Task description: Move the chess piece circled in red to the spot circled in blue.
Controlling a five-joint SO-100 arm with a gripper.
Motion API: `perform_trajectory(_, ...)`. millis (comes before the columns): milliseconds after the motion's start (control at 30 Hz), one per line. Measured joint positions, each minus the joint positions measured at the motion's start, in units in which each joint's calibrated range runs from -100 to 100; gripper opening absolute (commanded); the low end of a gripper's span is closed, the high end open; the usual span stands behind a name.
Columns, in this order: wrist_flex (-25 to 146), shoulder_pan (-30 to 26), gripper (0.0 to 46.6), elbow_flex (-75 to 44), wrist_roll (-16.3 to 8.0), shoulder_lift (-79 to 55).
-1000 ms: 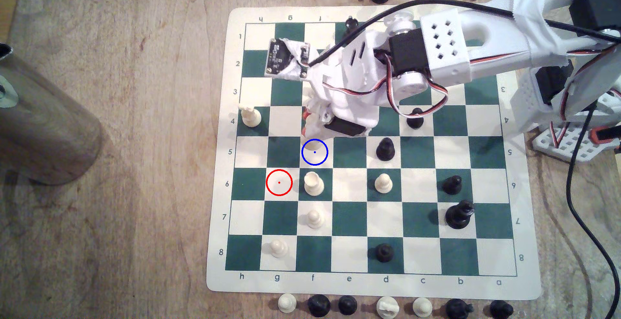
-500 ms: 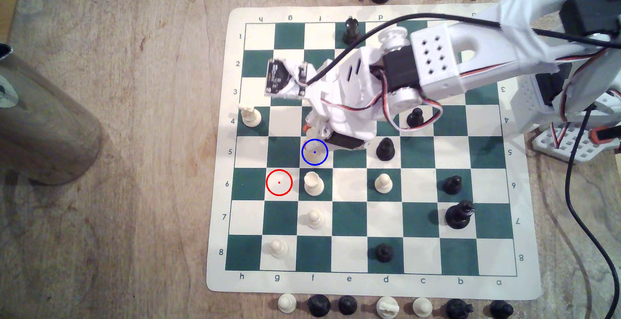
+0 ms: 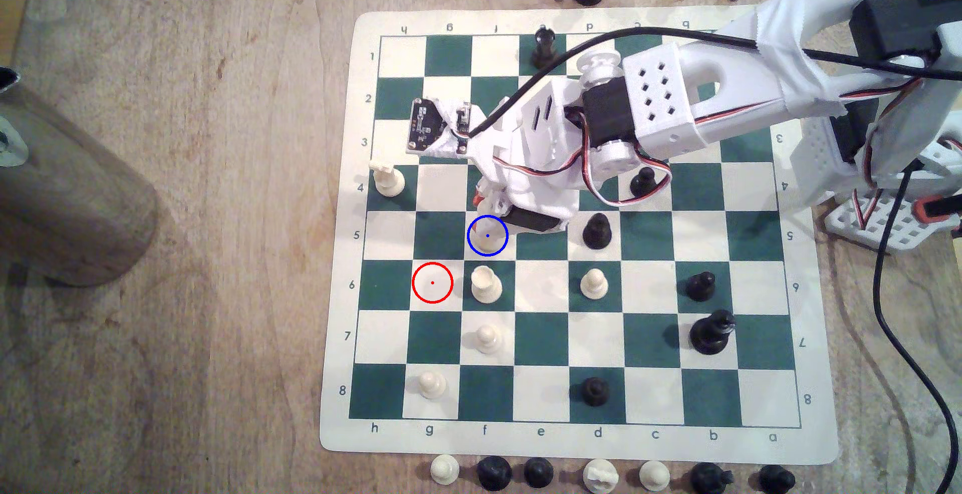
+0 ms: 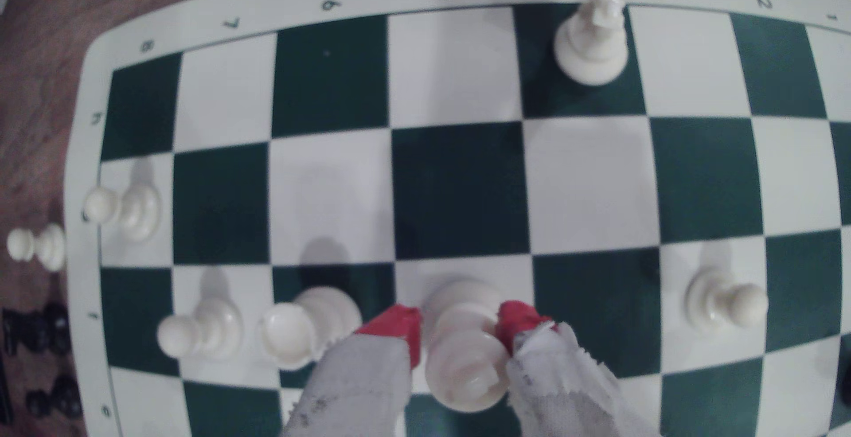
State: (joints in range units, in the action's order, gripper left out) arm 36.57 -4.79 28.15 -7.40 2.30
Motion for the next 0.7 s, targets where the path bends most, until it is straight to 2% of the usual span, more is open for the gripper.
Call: perform_trajectory(700,-1.0,1.3,16.3,0.0,0.2,0.0)
